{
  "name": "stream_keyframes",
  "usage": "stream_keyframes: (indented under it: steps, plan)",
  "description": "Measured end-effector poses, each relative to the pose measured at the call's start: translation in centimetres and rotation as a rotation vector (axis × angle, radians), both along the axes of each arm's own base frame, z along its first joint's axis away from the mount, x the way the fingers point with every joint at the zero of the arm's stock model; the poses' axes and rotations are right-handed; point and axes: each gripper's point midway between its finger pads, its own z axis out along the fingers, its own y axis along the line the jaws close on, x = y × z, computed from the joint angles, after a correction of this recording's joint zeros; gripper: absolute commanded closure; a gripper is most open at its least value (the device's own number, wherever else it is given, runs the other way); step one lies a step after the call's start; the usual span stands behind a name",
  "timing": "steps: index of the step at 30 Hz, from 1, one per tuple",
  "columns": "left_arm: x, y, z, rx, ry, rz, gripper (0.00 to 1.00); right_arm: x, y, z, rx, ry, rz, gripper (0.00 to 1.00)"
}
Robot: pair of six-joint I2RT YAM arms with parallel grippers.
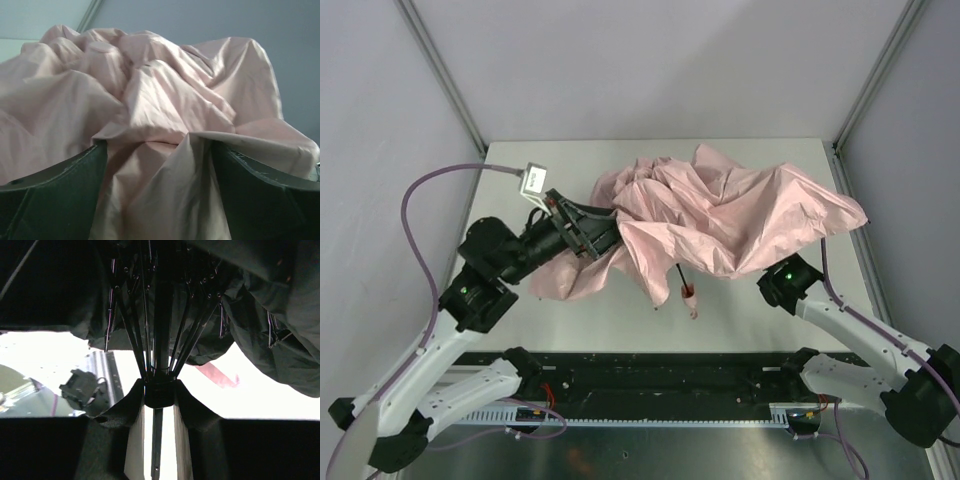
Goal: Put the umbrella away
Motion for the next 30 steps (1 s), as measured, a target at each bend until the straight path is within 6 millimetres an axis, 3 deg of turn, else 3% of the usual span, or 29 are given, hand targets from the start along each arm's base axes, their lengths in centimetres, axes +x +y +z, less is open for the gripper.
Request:
stream_keyframes:
  steps: [4, 8, 10, 13, 14, 16, 24, 27, 30]
  plan:
    - [2.2, -1.1, -1.2, 0.02, 0.024, 0.037, 0.32, -1.9, 0.8, 1.4, 0.06, 0.031, 0.064, 1.0]
    - [4.1, -1.7, -3.6, 0.071, 0.049, 0.075, 0.39, -2.4, 1.0, 1.9, 0.108, 0.07, 0.084, 1.0]
    - [4.4, -1.7, -4.7, 0.095, 0.057, 0.084, 0.35, -2.5, 0.9, 2.0, 0.12, 0.083, 0.094, 1.0]
    - [3.7, -1.1, -5.1, 0.111, 0.034, 0.085, 0.15, -2.3, 0.5, 2.2, 0.127, 0.081, 0.106, 1.0]
    - [3.2, -0.7, -4.8, 0.111, 0.016, 0.083, 0.08, -2.2, 0.3, 2.2, 0.127, 0.072, 0.109, 1.0]
    - [1.9, 0.3, -3.7, 0.096, -0.03, 0.077, 0.02, -1.8, -0.2, 2.2, 0.117, 0.05, 0.111, 1.0]
    - [-4.5, 5.3, 2.6, -0.055, -0.242, 0.074, 0.01, -0.1, -1.3, 1.3, 0.072, -0.017, 0.11, 1.0]
    - [-5.6, 6.2, 4.3, -0.098, -0.268, 0.076, 0.0, 0.9, -1.4, 0.4, 0.057, 0.0, 0.096, 1.0]
    - [-5.9, 5.8, 5.7, -0.114, -0.261, 0.045, 0.0, 1.7, -1.4, -0.2, 0.05, 0.019, 0.077, 1.0]
